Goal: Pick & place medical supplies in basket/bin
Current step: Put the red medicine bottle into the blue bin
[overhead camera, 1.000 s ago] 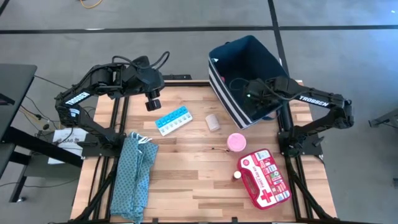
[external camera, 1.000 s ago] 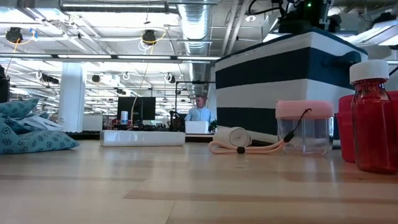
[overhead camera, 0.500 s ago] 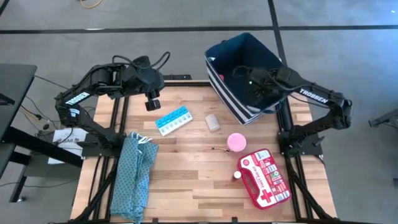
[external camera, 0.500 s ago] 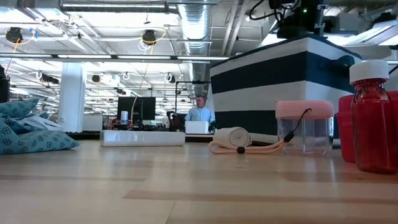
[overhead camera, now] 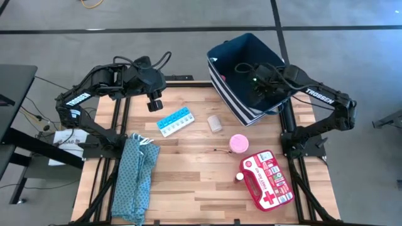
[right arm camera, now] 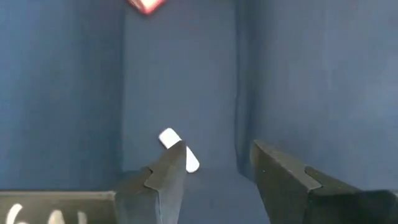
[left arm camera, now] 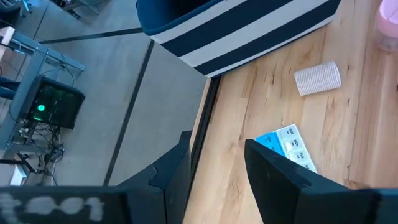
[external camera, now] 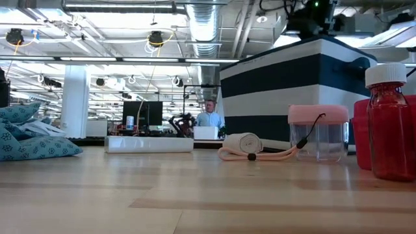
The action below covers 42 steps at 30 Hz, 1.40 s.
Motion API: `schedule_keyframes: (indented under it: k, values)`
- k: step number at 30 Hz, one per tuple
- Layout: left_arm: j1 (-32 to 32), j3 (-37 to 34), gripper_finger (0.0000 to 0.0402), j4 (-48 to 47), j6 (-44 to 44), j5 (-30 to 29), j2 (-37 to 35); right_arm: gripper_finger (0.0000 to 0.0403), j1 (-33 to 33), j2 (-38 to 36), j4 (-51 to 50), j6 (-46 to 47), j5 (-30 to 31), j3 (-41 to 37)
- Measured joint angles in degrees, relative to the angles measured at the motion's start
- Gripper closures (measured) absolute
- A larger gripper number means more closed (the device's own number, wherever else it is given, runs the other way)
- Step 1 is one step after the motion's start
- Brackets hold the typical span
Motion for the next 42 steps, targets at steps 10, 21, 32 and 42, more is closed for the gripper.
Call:
schedule_keyframes:
  k: [10, 21, 32, 42]
  values:
    - [0.0, 0.0, 0.0256, -4.6, -7.8, 0.1, 0.0, 0.0232, 10.0, -0.2, -0.7, 3.7, -1.0, 17.0]
    - [-0.7, -1.8, 0.0256, -11.3, -16.1, 4.4, -0.8, 0.0231, 31.8, -0.2, -9.6, 20.7, -5.4, 19.0]
    - [-5.2, -23.4, 0.0256, -3.5, -18.9, 1.2, -1.2, 0.0205, 56.8, 5.3, -9.7, 34.2, -2.5, 17.9]
    - [-8.0, -50.8, 0.0256, 38.0, -13.0, 15.5, -1.1, 0.0174, 67.7, 19.1, -9.7, 49.4, -1.7, 17.9]
